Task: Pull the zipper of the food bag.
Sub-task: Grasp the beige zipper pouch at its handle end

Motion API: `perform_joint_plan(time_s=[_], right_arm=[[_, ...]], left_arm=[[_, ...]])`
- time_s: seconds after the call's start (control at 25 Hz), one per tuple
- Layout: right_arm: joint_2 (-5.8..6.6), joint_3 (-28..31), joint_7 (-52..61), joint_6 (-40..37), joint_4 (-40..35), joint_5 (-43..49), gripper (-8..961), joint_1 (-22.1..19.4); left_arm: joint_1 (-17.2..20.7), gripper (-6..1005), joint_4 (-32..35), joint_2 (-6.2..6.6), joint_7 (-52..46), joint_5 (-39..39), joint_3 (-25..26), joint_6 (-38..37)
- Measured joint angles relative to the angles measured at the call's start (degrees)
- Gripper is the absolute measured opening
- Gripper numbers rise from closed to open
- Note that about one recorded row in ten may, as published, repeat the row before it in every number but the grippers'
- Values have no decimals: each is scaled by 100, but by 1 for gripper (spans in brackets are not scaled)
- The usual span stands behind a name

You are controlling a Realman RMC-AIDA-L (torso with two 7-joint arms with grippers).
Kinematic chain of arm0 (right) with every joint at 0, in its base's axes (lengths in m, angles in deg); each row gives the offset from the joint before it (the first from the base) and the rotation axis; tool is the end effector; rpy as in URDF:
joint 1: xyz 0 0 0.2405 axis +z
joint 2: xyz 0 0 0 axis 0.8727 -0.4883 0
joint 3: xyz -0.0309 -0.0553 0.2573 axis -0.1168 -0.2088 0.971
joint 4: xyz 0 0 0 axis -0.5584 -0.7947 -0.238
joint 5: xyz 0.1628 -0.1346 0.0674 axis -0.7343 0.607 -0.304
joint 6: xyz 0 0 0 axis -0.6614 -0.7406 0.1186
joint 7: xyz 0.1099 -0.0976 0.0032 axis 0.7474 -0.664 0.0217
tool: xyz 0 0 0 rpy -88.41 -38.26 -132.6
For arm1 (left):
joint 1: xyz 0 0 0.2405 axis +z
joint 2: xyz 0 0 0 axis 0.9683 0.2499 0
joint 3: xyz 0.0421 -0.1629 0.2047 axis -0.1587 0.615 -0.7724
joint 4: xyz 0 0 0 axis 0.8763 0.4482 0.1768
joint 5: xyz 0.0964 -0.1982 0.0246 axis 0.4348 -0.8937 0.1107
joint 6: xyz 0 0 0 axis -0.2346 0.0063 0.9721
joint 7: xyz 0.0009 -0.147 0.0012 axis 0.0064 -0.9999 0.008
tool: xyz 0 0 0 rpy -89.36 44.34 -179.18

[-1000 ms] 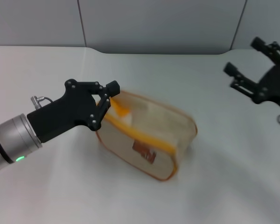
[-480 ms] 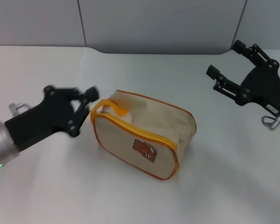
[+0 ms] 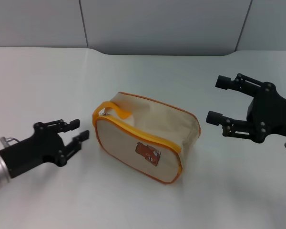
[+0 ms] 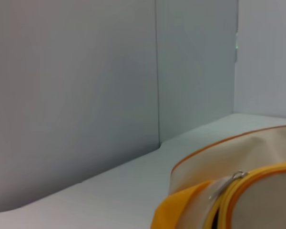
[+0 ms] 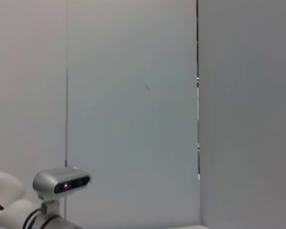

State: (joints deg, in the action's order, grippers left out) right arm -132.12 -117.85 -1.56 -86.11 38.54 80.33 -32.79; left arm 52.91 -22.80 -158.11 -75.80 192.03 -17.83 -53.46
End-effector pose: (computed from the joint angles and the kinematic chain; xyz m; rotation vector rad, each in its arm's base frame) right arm 0.2628 0.3188 0.0177 -2.5582 0.1493 1.0979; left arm -0.3409 0.3063 -0.0263 -2.4144 -0.3904 -0.6493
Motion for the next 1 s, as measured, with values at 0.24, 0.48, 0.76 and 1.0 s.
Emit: perform_joint_plan(time_s=[0.24, 0.48, 0.76, 1.0], right_arm=[[4, 41, 23, 28, -15, 1, 823, -15], [7, 48, 35, 61, -14, 1, 823, -14], [7, 44, 42, 78, -14, -1, 822, -12], [7, 3, 44, 74, -14, -3, 822, -12]], left_arm=[[-350, 346, -815, -14, 636, -87, 69, 181], [-637, 610, -1281, -48, 1001, -144, 101, 461], [-686, 795, -1434, -50, 1393, -547, 105, 549], [-751, 826, -1454, -49, 1570, -694, -7, 578]])
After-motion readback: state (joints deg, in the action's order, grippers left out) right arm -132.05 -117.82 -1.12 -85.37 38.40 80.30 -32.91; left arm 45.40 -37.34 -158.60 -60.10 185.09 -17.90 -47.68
